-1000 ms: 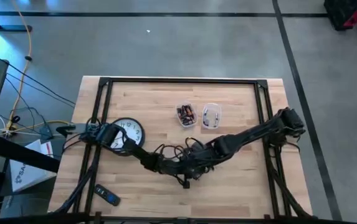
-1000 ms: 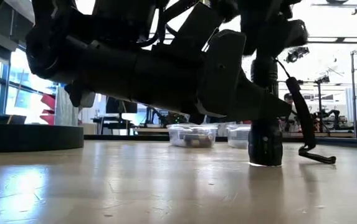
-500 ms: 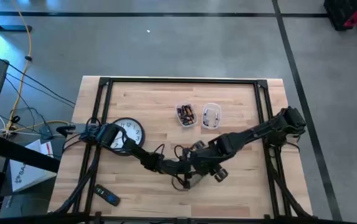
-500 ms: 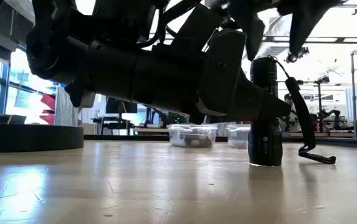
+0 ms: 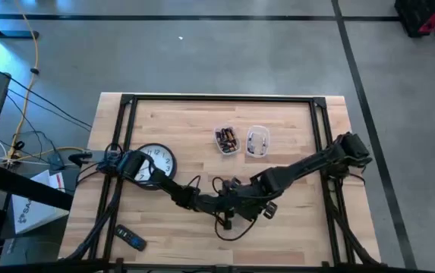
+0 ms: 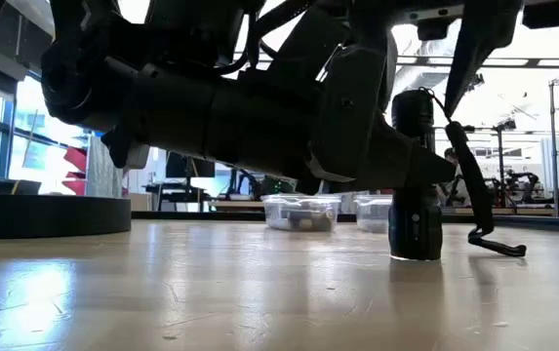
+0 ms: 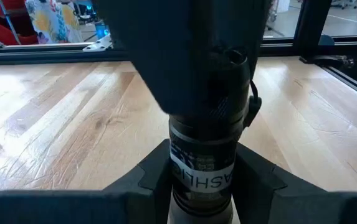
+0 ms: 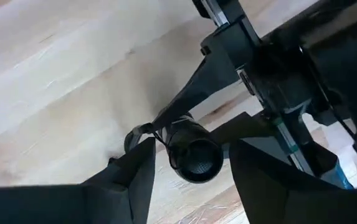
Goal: Insert battery
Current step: Close the lid of the black flashlight
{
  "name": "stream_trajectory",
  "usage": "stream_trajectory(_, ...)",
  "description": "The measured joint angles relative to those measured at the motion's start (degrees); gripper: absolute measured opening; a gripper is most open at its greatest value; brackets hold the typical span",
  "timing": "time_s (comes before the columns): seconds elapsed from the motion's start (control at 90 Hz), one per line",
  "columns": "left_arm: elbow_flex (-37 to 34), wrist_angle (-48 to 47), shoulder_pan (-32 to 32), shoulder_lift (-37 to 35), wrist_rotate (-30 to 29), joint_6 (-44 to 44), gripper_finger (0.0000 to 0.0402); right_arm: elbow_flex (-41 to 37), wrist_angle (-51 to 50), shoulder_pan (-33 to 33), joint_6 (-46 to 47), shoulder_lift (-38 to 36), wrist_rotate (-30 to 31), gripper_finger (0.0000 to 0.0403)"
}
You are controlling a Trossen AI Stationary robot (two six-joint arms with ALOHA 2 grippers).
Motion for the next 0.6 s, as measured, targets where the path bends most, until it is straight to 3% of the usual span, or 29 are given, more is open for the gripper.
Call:
stream_trajectory(0.344, 0.0, 0.0, 0.0, 0.0, 0.0, -0.1, 0.0104, 0.1, -0.2, -0.3, 2.7, 0.0, -0.1, 0.0076)
stream_trajectory(0.6, 0.0, 0.0, 0.0, 0.0, 0.0, -0.1, 0.0104, 0.1, -0.1, -0.9, 15.2, 0.0, -0.2, 0.0074)
